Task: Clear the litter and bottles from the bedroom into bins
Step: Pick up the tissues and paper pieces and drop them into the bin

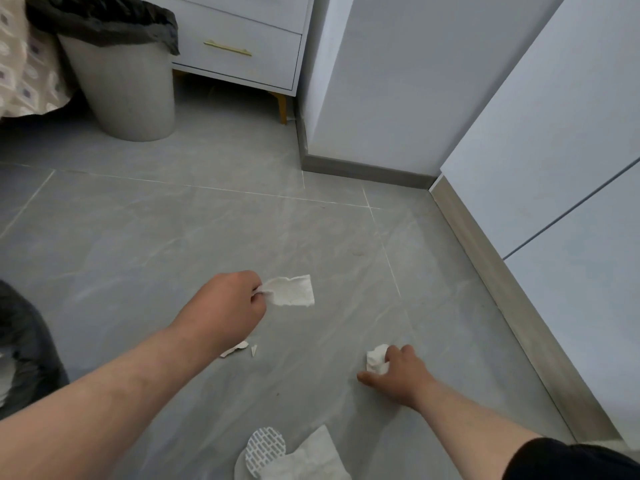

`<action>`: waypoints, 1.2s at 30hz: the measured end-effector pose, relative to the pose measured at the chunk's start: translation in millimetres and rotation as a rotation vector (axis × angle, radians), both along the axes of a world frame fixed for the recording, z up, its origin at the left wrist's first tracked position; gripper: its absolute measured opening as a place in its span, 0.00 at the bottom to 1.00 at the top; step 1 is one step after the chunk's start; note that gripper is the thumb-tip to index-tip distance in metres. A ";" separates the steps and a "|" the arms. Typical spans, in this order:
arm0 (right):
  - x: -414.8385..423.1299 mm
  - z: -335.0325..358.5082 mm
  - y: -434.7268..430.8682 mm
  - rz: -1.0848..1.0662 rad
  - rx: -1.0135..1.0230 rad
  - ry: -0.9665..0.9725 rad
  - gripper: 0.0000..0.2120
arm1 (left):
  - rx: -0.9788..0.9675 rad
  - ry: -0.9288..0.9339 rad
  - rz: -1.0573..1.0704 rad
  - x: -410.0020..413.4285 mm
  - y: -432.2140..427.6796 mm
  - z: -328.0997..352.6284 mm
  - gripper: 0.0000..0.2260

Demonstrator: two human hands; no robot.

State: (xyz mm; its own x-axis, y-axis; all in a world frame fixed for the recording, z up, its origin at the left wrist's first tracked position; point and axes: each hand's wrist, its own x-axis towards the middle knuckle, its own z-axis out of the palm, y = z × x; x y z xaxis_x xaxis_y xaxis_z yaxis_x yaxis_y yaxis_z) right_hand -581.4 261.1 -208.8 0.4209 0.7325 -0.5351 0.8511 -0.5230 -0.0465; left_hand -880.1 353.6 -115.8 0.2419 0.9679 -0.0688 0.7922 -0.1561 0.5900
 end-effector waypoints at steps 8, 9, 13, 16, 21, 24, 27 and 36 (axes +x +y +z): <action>-14.3 -7.5 5.5 -0.027 0.130 0.082 0.19 | -0.250 0.263 -0.021 -14.1 -1.5 -64.6 0.08; -14.3 -8.3 5.4 -0.026 0.142 0.081 0.19 | -0.255 0.314 -0.050 -13.8 -3.0 -72.7 0.10; -13.2 -11.8 4.1 -0.056 0.225 0.173 0.18 | -0.298 0.423 -0.114 -15.9 -8.2 -98.5 0.12; -9.0 -9.6 9.7 0.063 0.131 0.165 0.18 | -0.324 0.531 -0.129 -7.6 -17.0 -103.9 0.14; -11.5 -7.3 23.8 0.226 0.084 0.110 0.10 | -0.239 0.461 0.019 6.1 -24.9 -105.7 0.17; -16.1 -5.3 27.5 0.245 0.127 0.139 0.16 | -0.278 0.430 0.048 13.4 -29.1 -109.3 0.25; -25.4 2.5 27.9 0.292 0.138 0.180 0.15 | -0.293 0.515 -0.035 20.9 -34.2 -116.7 0.29; -77.2 31.9 1.0 0.774 -0.142 0.346 0.08 | -0.308 0.258 -0.136 1.7 -27.1 -125.6 0.11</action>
